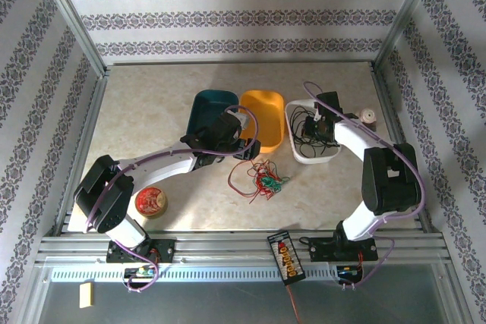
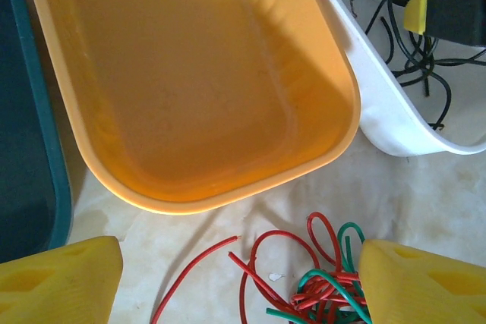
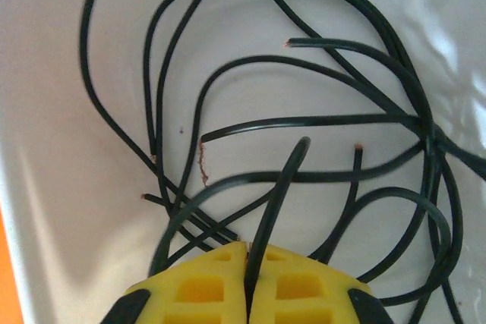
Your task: Untangle the cables
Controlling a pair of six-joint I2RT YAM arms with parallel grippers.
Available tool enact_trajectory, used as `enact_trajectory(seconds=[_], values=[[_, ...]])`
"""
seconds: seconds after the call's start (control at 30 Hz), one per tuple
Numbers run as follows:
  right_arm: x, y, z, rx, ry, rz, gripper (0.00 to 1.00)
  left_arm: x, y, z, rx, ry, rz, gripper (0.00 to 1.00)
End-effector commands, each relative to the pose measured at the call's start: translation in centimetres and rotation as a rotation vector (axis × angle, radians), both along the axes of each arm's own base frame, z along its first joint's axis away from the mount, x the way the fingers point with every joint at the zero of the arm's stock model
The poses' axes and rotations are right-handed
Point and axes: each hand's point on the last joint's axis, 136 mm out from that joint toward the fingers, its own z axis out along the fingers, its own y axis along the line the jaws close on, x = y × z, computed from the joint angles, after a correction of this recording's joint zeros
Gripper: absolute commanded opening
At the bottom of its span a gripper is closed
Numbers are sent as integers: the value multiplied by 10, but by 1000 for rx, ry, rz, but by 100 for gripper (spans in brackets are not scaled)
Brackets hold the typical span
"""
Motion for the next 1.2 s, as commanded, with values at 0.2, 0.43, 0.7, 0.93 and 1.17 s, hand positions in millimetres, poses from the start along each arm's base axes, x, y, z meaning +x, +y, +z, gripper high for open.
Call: enact_trajectory(seconds=[0.2,0.43,0.7,0.93,1.17], values=[[0,-9,93,4,-253,-33,58,-2,-1,3,69,-19,-35,83],[-29,6,134,7,-380,19,62,-14,-4,-3,68,13,-99,84],[-112,108,97,24,-328,413,60,-49,-18,-24,-45,187,-255,80],[-169,145,59,25,-227,654,59,-51,14,-36,37,207,-163,82],[-169,141,47,14,-199,619,59,-65,48,-78,188,375,-63,79]])
